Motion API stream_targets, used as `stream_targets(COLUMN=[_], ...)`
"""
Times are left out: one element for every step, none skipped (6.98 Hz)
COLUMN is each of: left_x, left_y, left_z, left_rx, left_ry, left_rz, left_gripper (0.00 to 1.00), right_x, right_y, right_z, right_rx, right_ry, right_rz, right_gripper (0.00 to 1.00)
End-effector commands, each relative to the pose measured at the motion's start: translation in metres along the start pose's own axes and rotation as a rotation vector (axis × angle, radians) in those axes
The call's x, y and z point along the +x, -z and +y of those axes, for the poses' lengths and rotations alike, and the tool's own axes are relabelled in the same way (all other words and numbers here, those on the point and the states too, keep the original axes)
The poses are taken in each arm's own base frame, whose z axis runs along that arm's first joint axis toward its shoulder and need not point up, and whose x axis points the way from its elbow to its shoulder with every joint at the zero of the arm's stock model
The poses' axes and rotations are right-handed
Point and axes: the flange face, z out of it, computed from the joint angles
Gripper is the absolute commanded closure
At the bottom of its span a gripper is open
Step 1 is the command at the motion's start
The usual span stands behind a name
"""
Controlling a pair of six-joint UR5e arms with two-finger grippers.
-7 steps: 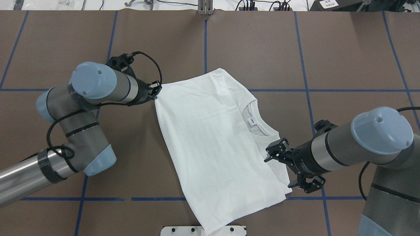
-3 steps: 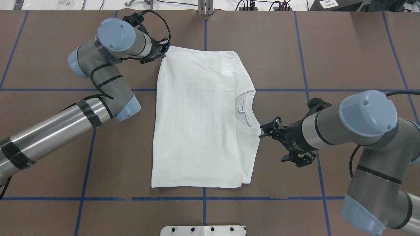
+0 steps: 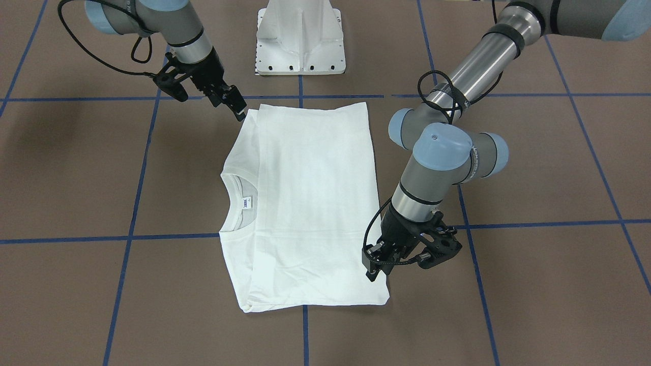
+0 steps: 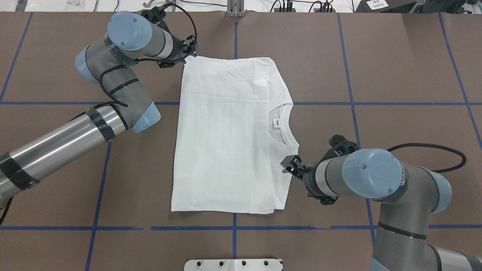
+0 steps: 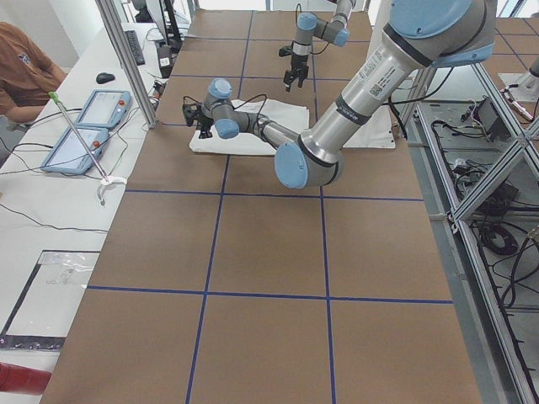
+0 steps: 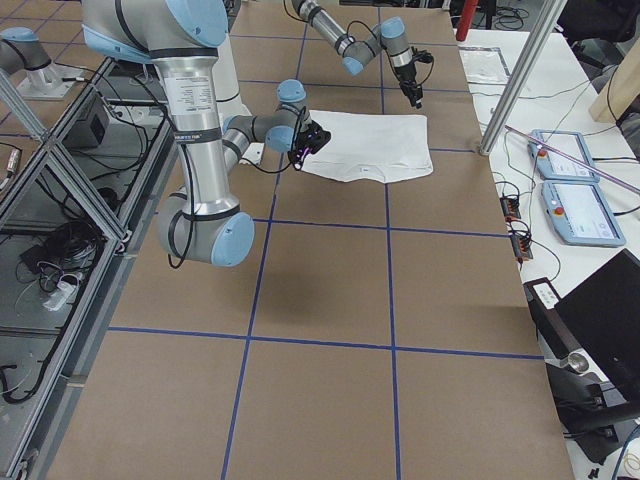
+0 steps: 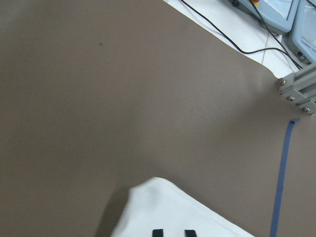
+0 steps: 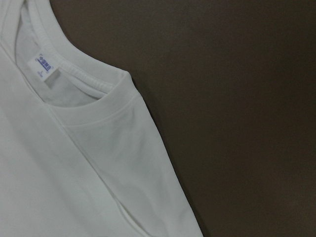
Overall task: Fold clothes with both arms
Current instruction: 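Pull the shirt straight with both grippers, squaring it on the table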
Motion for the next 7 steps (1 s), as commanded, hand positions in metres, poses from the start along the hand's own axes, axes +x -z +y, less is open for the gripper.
stream_targets(left_x=[-0.016,-0.016,-0.015,-0.02,-0.023,-0.024,-0.023], left_y=[0.032,0.034,0.035,0.036,0.04,0.039,0.04], left_z=[-0.001,-0.001,0.0,0.0,0.001,0.001,0.001], left_rx=[-0.024,-0.022,-0.024,-0.022,-0.022,-0.021,-0.021], left_ry=[0.002,0.002,0.0,0.001,0.001,0.0,0.001], left_rz=[0.004,0.007,0.01,0.008,0.013,0.011,0.013], left_gripper=[0.53,0.53,0.53,0.53,0.53,0.53,0.53], right_x=[0.003,0.008,0.0,-0.002,0.001,0.003,0.007], right_y=[-0.018,-0.039,-0.046,-0.05,-0.063,-0.064,-0.066], right_z=[0.046,0.061,0.074,0.081,0.085,0.083,0.083], right_rx=[0.044,0.064,0.07,0.078,0.088,0.096,0.106], right_ry=[-0.131,-0.224,-0.239,-0.251,-0.246,-0.245,-0.242], right_rz=[0.001,0.013,0.008,0.016,0.035,0.043,0.057], right_gripper=[0.0,0.0,0.0,0.01,0.01,0.02,0.02])
